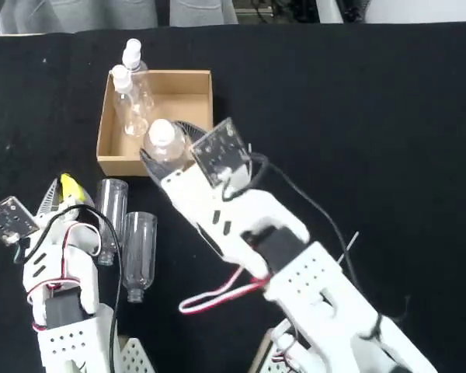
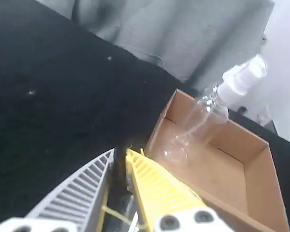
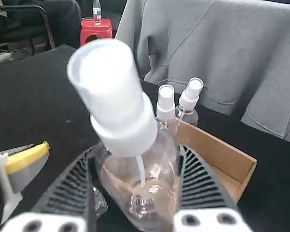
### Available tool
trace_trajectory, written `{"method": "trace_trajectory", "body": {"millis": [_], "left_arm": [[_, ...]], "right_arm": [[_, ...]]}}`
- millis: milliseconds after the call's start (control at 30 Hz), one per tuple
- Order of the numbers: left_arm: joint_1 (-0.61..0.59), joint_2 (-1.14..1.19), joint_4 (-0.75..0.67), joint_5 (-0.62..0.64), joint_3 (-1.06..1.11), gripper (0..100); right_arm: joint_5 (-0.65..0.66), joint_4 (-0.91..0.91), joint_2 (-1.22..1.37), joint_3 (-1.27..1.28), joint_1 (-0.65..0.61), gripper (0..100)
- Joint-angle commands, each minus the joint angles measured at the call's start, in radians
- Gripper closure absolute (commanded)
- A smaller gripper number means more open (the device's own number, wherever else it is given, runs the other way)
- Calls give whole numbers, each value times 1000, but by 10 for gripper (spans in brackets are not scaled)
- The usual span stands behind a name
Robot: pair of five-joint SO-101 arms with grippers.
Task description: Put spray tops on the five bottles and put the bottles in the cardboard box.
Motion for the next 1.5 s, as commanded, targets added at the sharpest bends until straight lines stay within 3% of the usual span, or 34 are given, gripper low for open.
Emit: {"method": "trace_trajectory", "body": {"millis": [0,967,1467], "left_arm": [[-39,-9,-29,-11,22,967],[-39,-9,-25,-11,22,967],[-39,-9,-23,-11,22,967]], "right_arm": [[-44,-40,97,-154,-17,928],[-80,-48,743,-639,-17,928],[-81,-178,909,-664,-18,928]]}}
